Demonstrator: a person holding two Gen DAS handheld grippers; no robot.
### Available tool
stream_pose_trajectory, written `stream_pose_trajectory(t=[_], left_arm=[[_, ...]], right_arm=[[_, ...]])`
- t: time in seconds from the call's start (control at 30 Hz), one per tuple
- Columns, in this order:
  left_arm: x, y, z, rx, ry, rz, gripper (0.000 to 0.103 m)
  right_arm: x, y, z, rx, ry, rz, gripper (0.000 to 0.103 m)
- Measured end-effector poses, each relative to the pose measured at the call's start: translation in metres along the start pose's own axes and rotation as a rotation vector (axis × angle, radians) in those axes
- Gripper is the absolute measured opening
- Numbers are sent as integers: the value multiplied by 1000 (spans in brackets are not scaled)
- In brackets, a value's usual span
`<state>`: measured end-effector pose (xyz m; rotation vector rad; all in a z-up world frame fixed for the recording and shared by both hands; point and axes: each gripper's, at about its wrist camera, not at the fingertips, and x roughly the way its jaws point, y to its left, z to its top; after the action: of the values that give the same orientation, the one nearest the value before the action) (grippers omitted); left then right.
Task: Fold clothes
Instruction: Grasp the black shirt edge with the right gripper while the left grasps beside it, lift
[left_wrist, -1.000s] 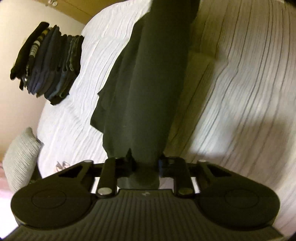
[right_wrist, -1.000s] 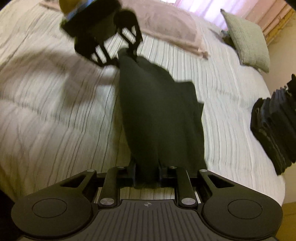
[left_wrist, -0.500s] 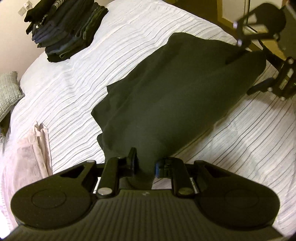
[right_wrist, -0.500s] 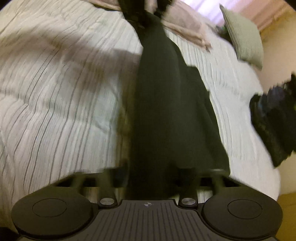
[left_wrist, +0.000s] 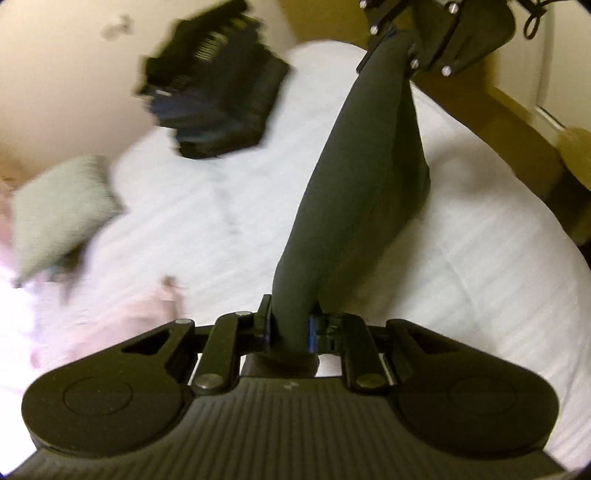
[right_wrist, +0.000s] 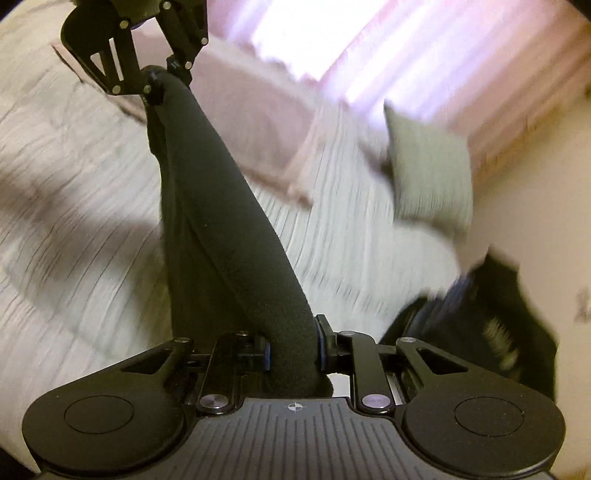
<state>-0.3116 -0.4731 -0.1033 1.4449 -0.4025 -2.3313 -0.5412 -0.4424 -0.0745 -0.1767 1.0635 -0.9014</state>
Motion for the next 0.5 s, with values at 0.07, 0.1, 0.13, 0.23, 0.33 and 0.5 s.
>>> stream_pose_trajectory(t=[0.07, 0.1, 0.13, 0.23, 0.33, 0.5], left_arm=[[-19, 0, 5, -6, 5, 68, 15], [-27, -5, 4, -16, 14, 79, 15], [-34, -11, 4, -27, 22, 91, 15], [-37, -57, -11, -52, 72, 63, 15], [-18, -123, -35, -96, 137, -27, 15], [32, -235, -77, -134, 212, -191, 16]], right_arm=[[-6, 1, -3, -41, -63, 13, 21], [-7, 7, -8, -53, -85, 27, 21], [-6, 17, -15, -63, -97, 46, 21], [1, 65, -48, -67, -68, 132, 21], [14, 127, -91, -54, 33, 240, 21], [15, 198, -134, -80, 159, 277, 23]])
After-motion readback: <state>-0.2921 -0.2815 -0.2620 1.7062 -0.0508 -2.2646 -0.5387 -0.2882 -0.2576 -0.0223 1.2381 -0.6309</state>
